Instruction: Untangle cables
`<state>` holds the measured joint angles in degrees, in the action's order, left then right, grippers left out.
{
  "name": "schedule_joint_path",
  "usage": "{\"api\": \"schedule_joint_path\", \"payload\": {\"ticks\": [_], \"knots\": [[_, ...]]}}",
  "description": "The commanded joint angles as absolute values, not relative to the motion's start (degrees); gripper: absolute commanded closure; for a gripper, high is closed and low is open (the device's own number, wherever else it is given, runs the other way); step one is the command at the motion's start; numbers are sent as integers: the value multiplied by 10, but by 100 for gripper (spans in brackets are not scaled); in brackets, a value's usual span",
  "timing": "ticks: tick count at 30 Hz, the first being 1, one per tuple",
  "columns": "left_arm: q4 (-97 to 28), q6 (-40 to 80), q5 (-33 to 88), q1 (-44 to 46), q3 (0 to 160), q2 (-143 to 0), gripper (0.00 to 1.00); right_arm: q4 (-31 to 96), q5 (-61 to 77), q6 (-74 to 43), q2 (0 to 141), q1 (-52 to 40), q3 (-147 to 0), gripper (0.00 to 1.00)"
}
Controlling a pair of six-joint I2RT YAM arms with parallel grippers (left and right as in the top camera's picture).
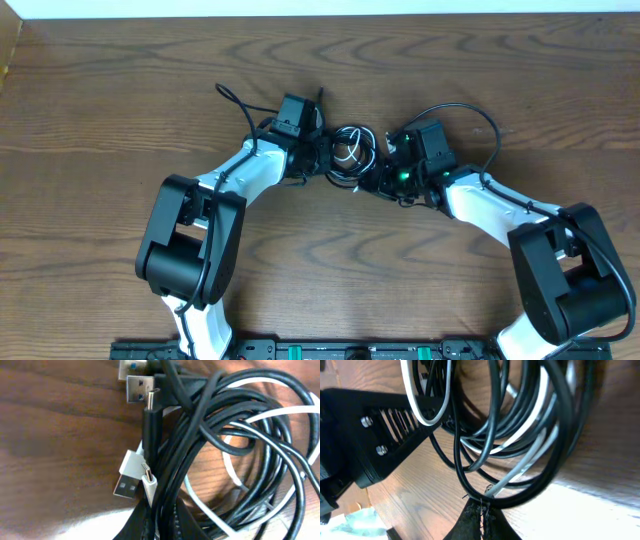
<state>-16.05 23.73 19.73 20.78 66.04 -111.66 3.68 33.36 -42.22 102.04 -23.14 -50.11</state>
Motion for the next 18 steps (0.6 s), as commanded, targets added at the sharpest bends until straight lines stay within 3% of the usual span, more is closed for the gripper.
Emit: {"api": "schedule_joint_path", "payload": {"ticks": [1, 18], "knots": [[-228, 225, 97, 208, 646, -1142, 92, 39, 319, -411, 1015, -247, -508, 99], [-473, 204, 12, 150, 646, -1142, 92, 36, 327, -411, 1015, -256, -508, 99]]}}
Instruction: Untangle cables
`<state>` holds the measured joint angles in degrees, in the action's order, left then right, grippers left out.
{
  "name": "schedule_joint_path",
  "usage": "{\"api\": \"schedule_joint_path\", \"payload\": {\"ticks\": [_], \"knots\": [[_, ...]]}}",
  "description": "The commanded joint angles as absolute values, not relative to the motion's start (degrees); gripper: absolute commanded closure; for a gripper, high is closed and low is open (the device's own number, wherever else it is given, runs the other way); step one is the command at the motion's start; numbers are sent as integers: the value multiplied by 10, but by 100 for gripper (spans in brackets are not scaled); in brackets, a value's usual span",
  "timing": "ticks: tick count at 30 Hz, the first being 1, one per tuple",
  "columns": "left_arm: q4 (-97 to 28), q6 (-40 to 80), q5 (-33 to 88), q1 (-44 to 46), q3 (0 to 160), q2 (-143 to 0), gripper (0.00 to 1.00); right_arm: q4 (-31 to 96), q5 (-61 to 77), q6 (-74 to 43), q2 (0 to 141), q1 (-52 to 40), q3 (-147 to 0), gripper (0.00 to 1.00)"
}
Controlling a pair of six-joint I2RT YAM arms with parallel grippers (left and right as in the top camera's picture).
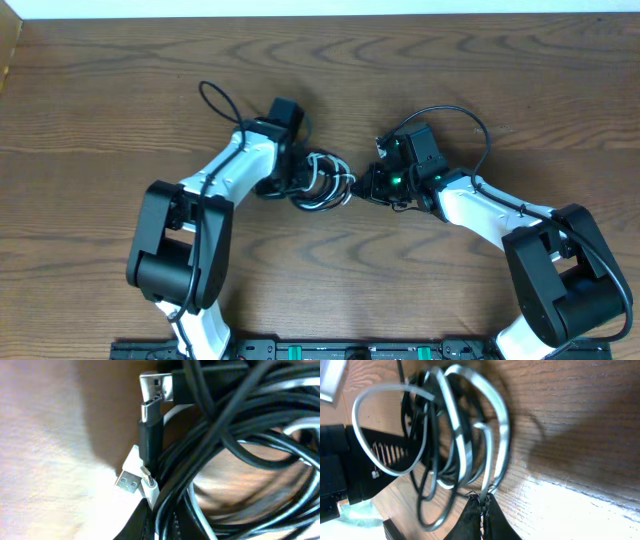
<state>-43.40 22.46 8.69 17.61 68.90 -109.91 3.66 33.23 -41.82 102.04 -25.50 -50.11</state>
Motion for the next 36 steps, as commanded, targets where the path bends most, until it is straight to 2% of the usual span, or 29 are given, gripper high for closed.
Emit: {"api": "schedule_joint_path", "payload": {"ticks": [1, 18, 24, 27, 36], "knots": [[-481, 204, 12, 144, 646, -1142, 92, 36, 327, -411, 1015, -256, -508, 99], [-658, 205, 6, 118, 687, -1104, 93, 40, 328, -411, 1015, -256, -508, 99], [-619, 252, 11, 118, 725, -1002, 92, 41, 328, -411, 1015, -256, -508, 99], [-597, 258, 11, 120, 725, -966, 89, 41, 331, -411, 1015, -256, -508, 99], [-554, 258, 69, 157, 704, -982, 87, 39, 334, -411, 1015, -256, -508, 99]]}}
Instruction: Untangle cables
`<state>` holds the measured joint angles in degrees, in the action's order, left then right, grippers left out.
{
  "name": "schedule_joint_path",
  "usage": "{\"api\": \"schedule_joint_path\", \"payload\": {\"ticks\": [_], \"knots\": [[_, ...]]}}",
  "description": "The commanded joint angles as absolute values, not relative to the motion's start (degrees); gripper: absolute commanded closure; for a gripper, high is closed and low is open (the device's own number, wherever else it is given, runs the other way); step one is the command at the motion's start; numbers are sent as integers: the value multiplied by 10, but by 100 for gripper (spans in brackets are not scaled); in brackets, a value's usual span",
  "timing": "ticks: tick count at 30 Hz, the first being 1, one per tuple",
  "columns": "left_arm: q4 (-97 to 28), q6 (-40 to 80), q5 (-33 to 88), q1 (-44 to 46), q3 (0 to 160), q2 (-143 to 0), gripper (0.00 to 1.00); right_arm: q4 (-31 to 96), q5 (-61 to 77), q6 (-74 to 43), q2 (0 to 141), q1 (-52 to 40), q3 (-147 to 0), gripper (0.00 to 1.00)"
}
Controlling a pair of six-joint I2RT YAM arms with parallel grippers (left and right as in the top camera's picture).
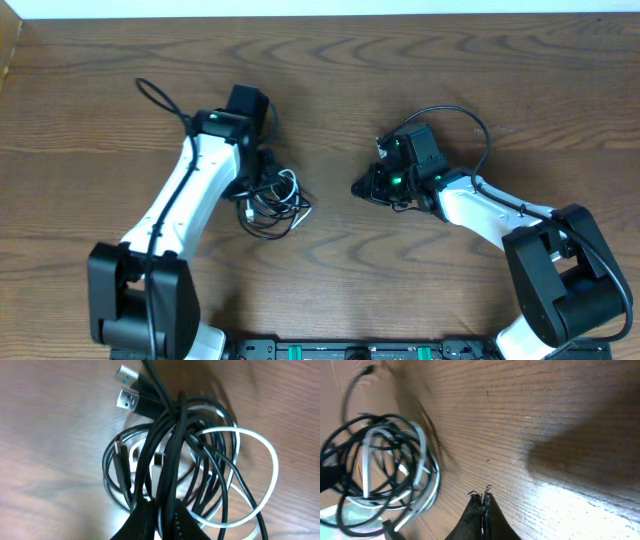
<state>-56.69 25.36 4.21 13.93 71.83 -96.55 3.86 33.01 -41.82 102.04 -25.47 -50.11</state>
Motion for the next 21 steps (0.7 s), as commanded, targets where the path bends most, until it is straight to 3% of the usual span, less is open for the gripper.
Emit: {"api": "schedule_joint_path", "payload": {"ticks": [1, 15, 21], "knots": [[-546, 258, 73, 162, 700, -988, 87, 39, 334, -411, 1015, -256, -508, 99], [-474, 291, 75, 213, 679, -1048, 83, 38, 348, -411, 1015, -256, -508, 99], [-442, 314, 75, 217, 672, -1073, 83, 22, 422, -411, 1015, -256, -508, 99]]}}
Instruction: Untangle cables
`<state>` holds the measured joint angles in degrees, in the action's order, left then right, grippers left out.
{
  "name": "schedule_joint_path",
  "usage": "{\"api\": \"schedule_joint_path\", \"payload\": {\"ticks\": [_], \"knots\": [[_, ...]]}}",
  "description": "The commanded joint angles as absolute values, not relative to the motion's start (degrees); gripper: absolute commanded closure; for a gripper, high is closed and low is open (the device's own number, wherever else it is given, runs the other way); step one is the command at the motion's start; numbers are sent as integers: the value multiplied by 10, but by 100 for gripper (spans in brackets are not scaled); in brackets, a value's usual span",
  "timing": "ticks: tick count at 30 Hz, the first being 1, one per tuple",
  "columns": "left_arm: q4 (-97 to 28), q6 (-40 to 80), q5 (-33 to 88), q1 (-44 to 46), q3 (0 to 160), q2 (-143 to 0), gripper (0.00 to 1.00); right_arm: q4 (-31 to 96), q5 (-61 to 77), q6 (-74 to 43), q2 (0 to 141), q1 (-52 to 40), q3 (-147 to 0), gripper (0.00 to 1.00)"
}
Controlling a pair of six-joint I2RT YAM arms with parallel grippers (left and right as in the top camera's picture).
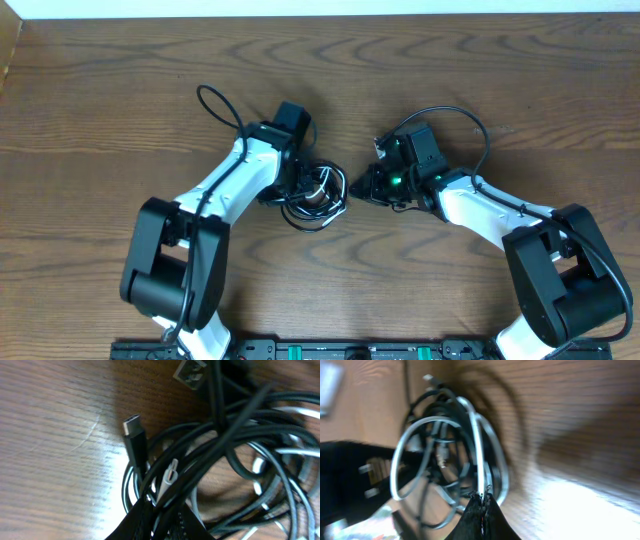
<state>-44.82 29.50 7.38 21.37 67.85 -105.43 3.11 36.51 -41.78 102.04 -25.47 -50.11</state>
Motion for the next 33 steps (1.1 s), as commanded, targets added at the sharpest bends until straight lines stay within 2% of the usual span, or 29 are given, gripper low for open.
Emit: {"api": "schedule_joint_path", "payload": {"ticks": [1, 11, 16, 29, 33], "knots": [[-440, 314, 75, 217, 672, -1078, 83, 18, 434, -411, 1015, -256, -508, 99], [-431, 311, 59, 217, 668, -1108, 83, -26, 575, -411, 1012, -239, -508, 99], [-425, 292, 53, 217, 661, -1114, 83, -17, 600, -400, 993, -219, -508, 99], [-422, 251, 28, 217, 657, -1114, 83, 0, 537, -371, 984, -202, -508, 99], [-416, 251, 23, 217, 657, -1114, 83, 21, 454, -359, 984, -195, -508, 99]]}}
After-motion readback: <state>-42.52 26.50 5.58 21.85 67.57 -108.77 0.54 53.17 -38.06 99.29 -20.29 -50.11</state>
